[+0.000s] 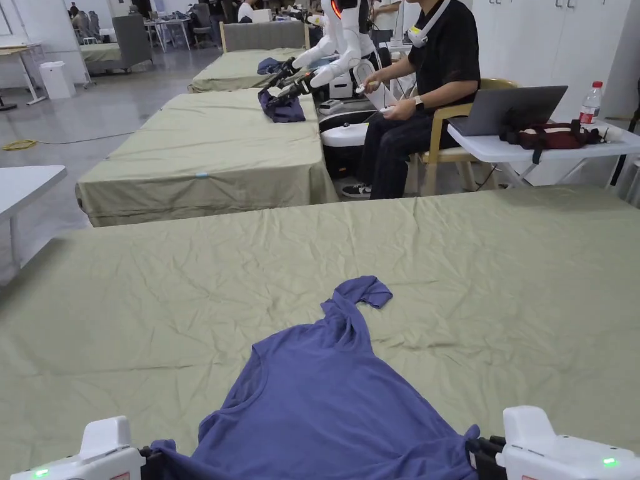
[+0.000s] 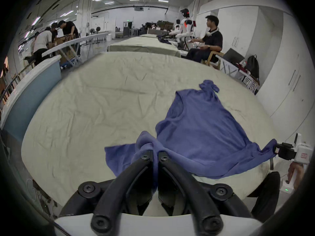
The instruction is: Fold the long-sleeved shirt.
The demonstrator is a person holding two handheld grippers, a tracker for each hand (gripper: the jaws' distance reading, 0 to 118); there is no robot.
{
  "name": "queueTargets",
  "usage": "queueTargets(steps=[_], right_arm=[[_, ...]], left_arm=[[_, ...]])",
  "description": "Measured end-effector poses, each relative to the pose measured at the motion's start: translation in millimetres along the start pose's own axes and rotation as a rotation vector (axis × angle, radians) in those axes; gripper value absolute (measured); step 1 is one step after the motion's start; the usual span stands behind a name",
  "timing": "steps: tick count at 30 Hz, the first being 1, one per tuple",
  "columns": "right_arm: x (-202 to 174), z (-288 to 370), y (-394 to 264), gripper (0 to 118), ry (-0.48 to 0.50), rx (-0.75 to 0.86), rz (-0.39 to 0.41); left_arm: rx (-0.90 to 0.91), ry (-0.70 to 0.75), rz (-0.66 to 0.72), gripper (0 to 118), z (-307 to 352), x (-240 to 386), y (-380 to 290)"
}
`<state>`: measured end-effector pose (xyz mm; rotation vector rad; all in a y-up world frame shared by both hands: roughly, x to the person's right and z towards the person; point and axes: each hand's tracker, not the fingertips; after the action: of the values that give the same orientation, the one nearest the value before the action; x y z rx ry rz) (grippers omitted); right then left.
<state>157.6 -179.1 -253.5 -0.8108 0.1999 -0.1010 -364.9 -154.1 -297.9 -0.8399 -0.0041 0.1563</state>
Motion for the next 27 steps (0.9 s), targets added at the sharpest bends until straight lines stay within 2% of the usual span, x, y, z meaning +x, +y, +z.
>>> queueTargets(steps=[5, 7, 8, 9, 10, 11, 12, 14, 20, 21, 22, 23, 25, 26, 27], right_arm=[[-6.0, -5.7, -23.9, 10, -0.01, -0.052, 0.006], [-4.3, -8.3, -29.2, 10, -0.015, -0.061, -0.012], [-2.7, -8.6, -30.6, 11, -0.019, -0.066, -0.028], [-0.7, -8.5, -31.5, 15, -0.019, -0.073, -0.05], [0.5, -8.2, -31.7, 25, -0.017, -0.074, -0.06], [-0.9, -5.7, -30.8, 43, -0.032, -0.082, -0.059], [-1.6, -2.6, -29.4, 51, -0.056, -0.087, -0.047], [-3.8, 7.1, -25.2, 53, -0.076, -0.057, -0.018], [-20.4, 53.2, 9.3, 53, -0.06, 0.106, 0.024], [-23.8, 61.9, 14.9, 53, -0.064, 0.136, 0.033], [-26.8, 69.6, 19.0, 53, -0.069, 0.161, 0.035], [-31.8, 79.2, 24.6, 53, -0.076, 0.188, 0.035], [-36.2, 92.7, 28.8, 53, -0.078, 0.21, 0.022], [-37.6, 98.4, 30.3, 52, -0.073, 0.222, 0.013], [-38.1, 101.7, 30.6, 47, -0.064, 0.223, 0.002]], left_arm=[[-0.027, 0.021, -0.024, 5, -5.4, 2.7, -16.5], [-0.019, 0.043, -0.046, 18, -6.5, 4.6, -19.1], [-0.015, 0.056, -0.054, 36, -7.2, 5.4, -19.4], [-0.016, 0.054, -0.048, 42, -5.5, 6.3, -22.1], [-0.018, 0.043, -0.035, 45, -5.2, 6.0, -21.4], [-0.011, 0.027, -0.017, 47, -4.3, 5.9, -20.5], [0.004, 0.018, -0.013, 49, -1.8, 6.9, -19.1], [0.029, 0.022, -0.016, 52, 8.6, 15.9, -16.0], [0.137, 0.016, -0.09, 52, 38.4, 43.1, 9.8], [0.156, 0.006, -0.095, 48, 46.0, 50.1, 15.5], [0.165, -0.005, -0.095, 39, 51.4, 55.9, 20.6], [0.173, -0.034, -0.102, 25, 58.1, 63.2, 26.8], [0.201, -0.105, -0.141, 21, 70.1, 77.7, 34.7], [0.223, -0.11, -0.154, 9, 75.1, 85.7, 37.6], [0.23, -0.094, -0.158, 5, 79.0, 93.6, 40.2]])
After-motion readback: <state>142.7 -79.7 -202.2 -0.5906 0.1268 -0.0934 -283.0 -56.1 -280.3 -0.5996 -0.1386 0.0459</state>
